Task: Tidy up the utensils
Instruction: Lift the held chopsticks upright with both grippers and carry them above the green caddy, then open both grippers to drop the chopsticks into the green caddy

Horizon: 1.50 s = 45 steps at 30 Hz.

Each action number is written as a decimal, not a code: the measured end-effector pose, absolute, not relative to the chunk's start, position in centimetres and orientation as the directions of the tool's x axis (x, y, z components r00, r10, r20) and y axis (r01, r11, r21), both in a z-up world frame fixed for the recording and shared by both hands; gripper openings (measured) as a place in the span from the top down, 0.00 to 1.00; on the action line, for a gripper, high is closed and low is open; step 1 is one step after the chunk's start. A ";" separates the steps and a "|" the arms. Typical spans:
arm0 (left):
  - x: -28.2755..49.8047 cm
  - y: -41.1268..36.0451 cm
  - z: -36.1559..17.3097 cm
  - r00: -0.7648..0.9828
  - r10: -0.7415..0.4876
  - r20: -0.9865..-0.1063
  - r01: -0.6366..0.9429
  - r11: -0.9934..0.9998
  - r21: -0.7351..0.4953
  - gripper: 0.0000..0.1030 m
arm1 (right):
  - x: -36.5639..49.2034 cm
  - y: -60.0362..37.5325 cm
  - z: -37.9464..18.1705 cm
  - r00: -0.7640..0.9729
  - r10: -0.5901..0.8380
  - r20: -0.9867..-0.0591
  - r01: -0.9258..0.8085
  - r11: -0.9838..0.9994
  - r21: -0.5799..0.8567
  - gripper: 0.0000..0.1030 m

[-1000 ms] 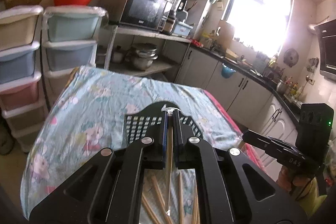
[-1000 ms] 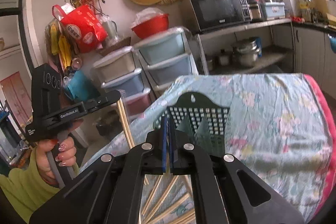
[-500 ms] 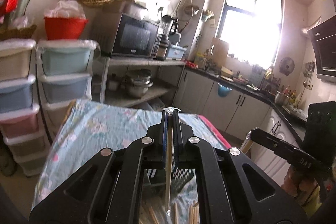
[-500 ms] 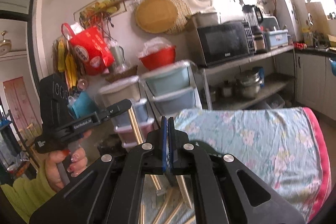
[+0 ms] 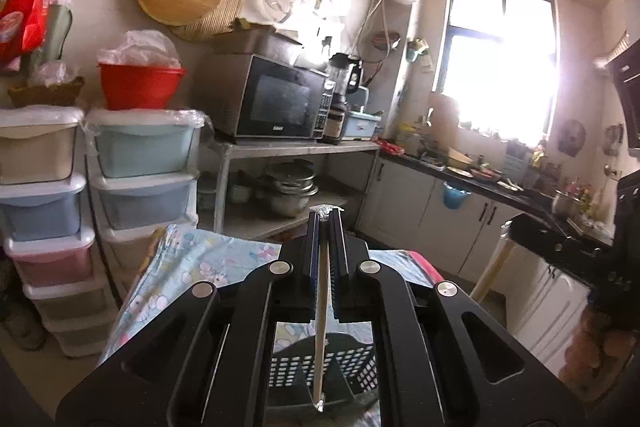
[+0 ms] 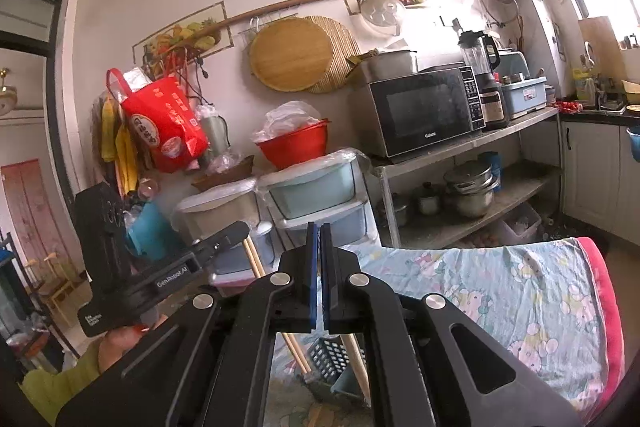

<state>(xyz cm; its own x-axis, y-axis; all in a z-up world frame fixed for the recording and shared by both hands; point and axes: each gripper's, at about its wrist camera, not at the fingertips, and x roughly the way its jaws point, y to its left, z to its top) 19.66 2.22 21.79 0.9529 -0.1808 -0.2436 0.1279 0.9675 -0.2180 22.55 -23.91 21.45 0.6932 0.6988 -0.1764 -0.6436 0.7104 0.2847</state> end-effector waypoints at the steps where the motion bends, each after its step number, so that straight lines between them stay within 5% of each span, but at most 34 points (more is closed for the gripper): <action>1: 20.2 2.4 21.4 0.953 -0.170 -0.251 0.114 0.968 -0.222 0.98 | 22.8 -23.7 21.4 0.694 0.697 -0.180 -0.642 0.712 0.284 0.98; 24: 25.5 3.5 14.9 0.918 -0.134 -0.374 0.051 0.973 -0.223 0.97 | 28.0 -22.1 16.3 0.697 0.652 -0.298 -0.573 0.756 0.316 0.96; 27: 25.6 3.6 14.2 0.912 -0.137 -0.387 0.049 0.972 -0.229 0.97 | 28.2 -22.2 15.5 0.698 0.645 -0.312 -0.559 0.762 0.325 0.84; 29: 25.5 3.6 13.6 0.906 -0.140 -0.400 0.048 0.972 -0.230 0.90 | 28.2 -22.5 15.1 0.701 0.640 -0.315 -0.548 0.766 0.337 0.69; 45: 22.9 3.6 11.8 0.910 -0.129 -0.394 0.049 0.977 -0.208 0.19 | 26.9 -23.3 12.3 0.712 0.601 -0.363 -0.510 0.798 0.320 0.47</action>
<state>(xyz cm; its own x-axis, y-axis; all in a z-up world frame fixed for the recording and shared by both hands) 22.85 3.59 11.81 0.9101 -0.1291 -0.3938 0.0488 0.9770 -0.2075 26.93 -23.35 12.28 0.7122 0.6009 -0.3629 -0.5104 0.7982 0.3200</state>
